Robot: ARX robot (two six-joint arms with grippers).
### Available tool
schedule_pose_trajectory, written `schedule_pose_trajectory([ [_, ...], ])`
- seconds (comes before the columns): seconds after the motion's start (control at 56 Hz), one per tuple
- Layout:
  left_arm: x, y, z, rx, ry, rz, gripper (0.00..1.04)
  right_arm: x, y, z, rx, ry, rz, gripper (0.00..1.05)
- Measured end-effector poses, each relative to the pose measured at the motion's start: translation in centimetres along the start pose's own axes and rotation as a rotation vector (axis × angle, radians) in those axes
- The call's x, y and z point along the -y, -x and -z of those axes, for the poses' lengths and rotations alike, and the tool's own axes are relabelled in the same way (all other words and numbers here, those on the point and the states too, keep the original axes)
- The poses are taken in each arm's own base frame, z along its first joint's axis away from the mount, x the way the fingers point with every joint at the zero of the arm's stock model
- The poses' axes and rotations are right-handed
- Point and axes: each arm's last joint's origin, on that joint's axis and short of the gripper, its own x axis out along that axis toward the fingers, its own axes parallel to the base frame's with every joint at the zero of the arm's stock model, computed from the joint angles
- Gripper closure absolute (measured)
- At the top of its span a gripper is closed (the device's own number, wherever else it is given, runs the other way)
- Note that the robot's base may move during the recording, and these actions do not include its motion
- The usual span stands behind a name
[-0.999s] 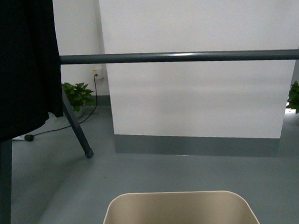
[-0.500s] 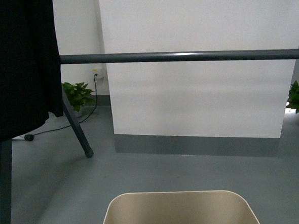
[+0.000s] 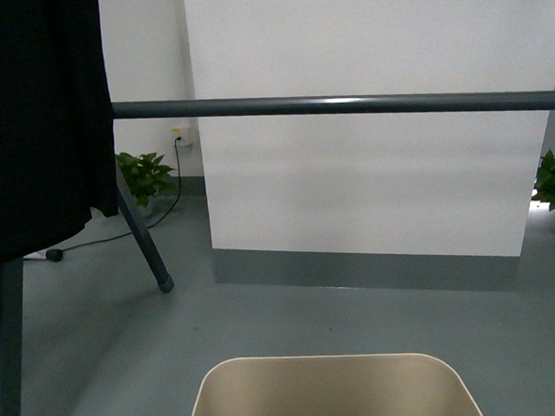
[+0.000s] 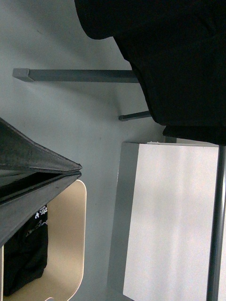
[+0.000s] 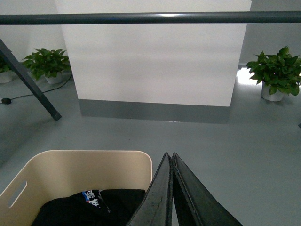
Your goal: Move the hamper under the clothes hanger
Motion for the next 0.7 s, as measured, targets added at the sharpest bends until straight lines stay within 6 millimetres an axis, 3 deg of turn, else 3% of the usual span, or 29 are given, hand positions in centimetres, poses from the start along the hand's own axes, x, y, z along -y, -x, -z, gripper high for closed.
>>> schedule_pose_trajectory([
  [0.25,0.00,0.01,0.00,0.000,0.000,0.000,1.01,0.00,0.00,0.00,0.000,0.000,0.000,1.03],
  [0.303,0.00,0.01,0.00,0.000,0.000,0.000,0.92,0.00,0.00,0.00,0.000,0.002,0.000,1.01],
  [0.696,0.00,0.01,0.00,0.000,0.000,0.000,0.35,0.00,0.00,0.00,0.000,0.001,0.000,0.45],
])
